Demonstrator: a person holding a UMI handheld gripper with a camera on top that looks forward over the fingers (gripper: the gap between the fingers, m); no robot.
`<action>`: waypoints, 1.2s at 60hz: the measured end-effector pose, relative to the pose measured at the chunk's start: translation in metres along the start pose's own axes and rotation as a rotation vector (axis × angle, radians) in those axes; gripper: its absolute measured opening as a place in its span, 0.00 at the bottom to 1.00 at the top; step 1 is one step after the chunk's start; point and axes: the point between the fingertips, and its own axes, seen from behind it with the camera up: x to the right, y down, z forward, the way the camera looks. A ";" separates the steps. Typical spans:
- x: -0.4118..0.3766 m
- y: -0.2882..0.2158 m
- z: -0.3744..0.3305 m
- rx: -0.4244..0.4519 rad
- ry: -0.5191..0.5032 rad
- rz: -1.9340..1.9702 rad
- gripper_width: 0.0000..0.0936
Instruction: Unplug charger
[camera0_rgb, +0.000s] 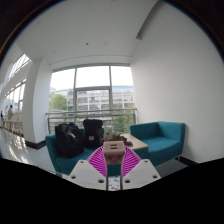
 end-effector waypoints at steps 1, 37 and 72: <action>0.009 0.003 -0.001 -0.007 0.005 -0.001 0.16; 0.126 0.319 -0.032 -0.586 0.104 0.045 0.25; 0.081 0.149 -0.063 -0.332 0.138 0.000 0.84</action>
